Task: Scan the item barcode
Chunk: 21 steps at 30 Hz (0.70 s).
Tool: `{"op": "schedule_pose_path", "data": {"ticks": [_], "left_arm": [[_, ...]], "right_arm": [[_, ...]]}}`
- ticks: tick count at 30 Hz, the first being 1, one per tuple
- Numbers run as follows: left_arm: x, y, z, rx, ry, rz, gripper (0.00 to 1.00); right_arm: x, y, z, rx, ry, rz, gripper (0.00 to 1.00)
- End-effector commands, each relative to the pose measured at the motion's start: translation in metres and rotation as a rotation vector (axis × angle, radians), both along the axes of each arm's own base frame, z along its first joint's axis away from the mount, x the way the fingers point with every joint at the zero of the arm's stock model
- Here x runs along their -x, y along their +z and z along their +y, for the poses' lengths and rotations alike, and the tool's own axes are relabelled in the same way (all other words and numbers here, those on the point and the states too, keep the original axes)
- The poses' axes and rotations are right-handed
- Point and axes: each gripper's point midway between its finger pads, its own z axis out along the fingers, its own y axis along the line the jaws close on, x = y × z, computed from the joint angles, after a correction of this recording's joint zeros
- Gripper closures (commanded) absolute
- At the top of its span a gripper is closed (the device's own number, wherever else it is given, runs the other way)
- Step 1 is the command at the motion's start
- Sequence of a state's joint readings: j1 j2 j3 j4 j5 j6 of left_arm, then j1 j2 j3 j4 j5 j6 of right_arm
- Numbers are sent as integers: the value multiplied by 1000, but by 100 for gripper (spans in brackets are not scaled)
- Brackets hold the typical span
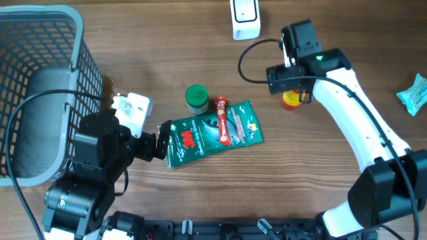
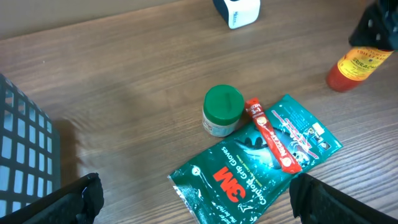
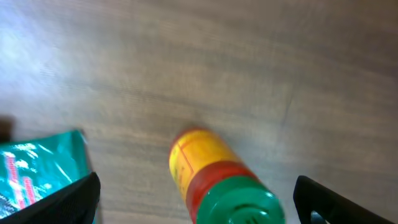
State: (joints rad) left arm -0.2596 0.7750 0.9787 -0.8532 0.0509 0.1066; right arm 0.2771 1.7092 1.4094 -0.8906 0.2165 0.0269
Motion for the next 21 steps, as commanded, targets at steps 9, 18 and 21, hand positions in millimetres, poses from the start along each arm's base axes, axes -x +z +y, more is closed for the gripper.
{"op": "schedule_pose_path", "data": {"ticks": [9, 18, 21], "left_arm": [[0, 0, 0, 11, 2, 0, 0], [0, 0, 0, 11, 2, 0, 0], [0, 0, 0, 11, 2, 0, 0]], "right_arm": [[9, -24, -1, -61, -85, 36, 43], [18, -26, -6, -141, -348, 40, 57], [23, -23, -10, -173, -471, 44, 54]]}}
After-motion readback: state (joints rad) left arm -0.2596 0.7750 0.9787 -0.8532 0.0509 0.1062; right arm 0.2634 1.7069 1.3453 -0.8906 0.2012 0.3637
